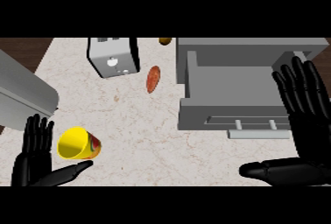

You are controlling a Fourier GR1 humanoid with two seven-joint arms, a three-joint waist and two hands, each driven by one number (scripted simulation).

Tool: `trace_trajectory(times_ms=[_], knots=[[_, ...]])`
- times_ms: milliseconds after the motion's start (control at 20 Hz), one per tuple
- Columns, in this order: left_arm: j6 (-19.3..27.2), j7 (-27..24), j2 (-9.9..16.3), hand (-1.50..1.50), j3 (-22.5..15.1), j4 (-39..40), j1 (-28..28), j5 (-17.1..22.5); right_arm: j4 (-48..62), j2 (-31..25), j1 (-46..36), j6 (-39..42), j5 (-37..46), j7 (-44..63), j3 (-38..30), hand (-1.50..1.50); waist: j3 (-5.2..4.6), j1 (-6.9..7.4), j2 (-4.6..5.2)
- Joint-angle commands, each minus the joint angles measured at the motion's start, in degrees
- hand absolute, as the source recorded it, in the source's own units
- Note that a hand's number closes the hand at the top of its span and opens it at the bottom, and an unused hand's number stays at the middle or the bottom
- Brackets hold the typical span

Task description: Pick up the cup, place it into the drawer and close the drawer

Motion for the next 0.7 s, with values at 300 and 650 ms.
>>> trace_trajectory(times_ms=[300,650], knots=[[-2.9,-9.0,1.4,-1.50,3.2,16.6,-5.1,1.1,4.6,-0.3,-1.9,1.6,-0.8,-2.7,-1.2,-1.50,0.00,0.02,0.04],[-4.3,-15.4,2.2,-1.50,5.0,23.1,-4.6,1.9,5.2,-0.8,-1.0,2.8,-1.7,-3.3,-2.5,-1.50,0.01,0.06,0.03]])
